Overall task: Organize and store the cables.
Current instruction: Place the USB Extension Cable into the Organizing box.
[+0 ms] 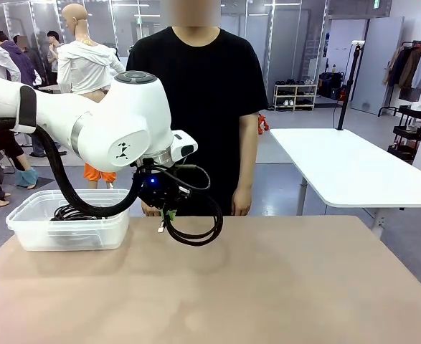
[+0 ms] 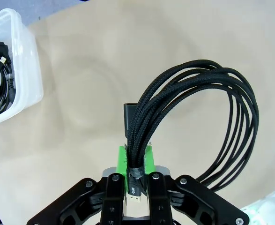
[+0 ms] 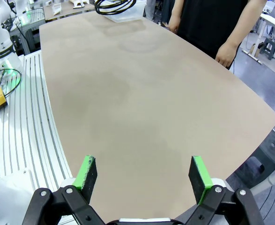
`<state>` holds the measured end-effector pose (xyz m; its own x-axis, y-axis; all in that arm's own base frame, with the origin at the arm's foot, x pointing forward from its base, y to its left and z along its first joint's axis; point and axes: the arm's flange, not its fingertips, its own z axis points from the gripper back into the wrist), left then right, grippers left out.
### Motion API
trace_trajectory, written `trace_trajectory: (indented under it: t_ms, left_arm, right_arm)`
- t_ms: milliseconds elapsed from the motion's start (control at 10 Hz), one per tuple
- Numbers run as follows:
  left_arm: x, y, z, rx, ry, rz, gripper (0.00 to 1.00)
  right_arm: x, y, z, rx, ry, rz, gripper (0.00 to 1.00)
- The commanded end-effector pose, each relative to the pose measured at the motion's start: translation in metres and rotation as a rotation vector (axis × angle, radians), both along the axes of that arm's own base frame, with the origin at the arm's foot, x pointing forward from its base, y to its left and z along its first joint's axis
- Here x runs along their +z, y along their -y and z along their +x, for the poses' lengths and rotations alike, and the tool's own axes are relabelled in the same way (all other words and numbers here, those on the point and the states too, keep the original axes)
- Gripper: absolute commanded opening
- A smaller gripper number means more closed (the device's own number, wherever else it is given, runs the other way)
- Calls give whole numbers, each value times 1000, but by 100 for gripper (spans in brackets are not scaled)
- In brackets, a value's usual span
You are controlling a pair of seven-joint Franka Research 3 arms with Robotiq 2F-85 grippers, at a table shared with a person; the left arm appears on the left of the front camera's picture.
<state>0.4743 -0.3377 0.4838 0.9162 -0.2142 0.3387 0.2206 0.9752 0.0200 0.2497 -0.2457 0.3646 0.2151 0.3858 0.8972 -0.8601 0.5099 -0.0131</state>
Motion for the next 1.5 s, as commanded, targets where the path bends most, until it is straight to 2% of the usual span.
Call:
trace_trajectory:
  t_ms: [0,200,400,700,800,1100,1200,1300,1400]
  left_arm:
    - [0,0,0,1,0,0,16]
    - [17,-44,25,-59,-46,-19,16]
    - [30,-105,47,-89,-39,-49,16]
    - [43,-201,73,-60,-3,-130,16]
    - [44,-237,85,-4,8,-163,16]
    - [31,-325,119,-26,41,-171,16]
    - [21,-342,128,-81,67,-140,16]
    - [9,-355,137,-86,99,-100,16]
    - [-2,-366,153,-66,82,-124,16]
  right_arm:
    - [1,3,-1,8,11,4,100]
    - [1,3,-1,8,11,4,100]
    - [1,3,-1,8,11,4,100]
    - [1,3,-1,8,11,4,100]
    - [1,3,-1,8,11,4,100]
    - [1,3,-1,8,11,4,100]
    - [1,3,-1,8,11,4,100]
    - [1,3,-1,8,11,4,100]
    - [1,3,-1,8,11,4,100]
